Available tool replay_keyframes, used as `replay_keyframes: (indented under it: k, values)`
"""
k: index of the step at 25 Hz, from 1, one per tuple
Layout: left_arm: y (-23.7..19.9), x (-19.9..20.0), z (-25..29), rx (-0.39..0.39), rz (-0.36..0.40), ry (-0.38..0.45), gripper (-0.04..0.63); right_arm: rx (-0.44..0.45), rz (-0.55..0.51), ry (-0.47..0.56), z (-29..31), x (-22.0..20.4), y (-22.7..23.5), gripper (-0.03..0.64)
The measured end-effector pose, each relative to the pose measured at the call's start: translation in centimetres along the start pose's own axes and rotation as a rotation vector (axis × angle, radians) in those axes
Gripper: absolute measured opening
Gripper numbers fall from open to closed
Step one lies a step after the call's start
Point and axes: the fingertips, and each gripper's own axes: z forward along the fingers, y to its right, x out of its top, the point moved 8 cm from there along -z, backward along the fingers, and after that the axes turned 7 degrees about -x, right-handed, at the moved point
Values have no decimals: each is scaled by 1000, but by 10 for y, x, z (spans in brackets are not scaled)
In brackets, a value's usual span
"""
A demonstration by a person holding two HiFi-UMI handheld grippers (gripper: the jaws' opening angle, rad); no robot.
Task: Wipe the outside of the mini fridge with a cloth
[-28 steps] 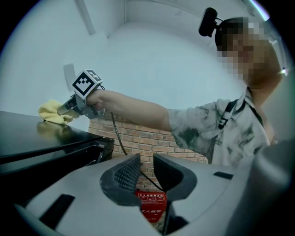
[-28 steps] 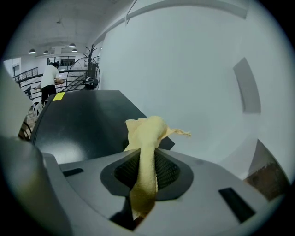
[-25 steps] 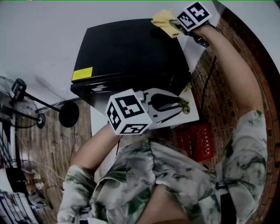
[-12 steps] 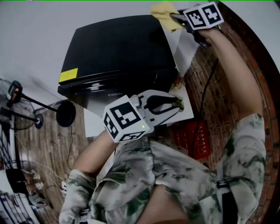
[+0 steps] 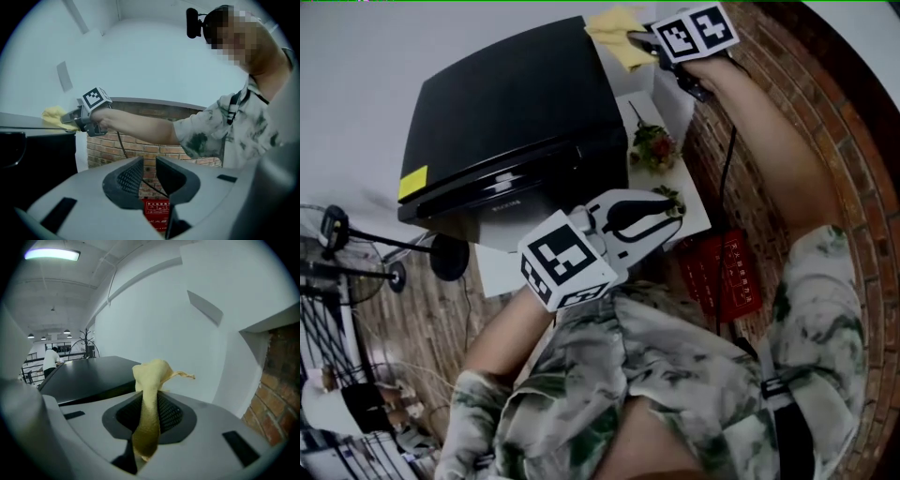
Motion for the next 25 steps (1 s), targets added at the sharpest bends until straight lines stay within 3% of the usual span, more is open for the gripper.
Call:
replay_keyframes:
  k: [4, 12, 25]
  values:
    - [-7, -5, 13, 10, -31, 5, 86, 21, 83, 26, 17, -23, 4, 84]
    - [-4, -12, 20, 44, -21, -23, 86, 72, 213, 33, 53, -75, -5, 84]
    - [4, -20, 9, 76, -54, -68, 86, 86, 272, -65, 107, -155, -28, 84]
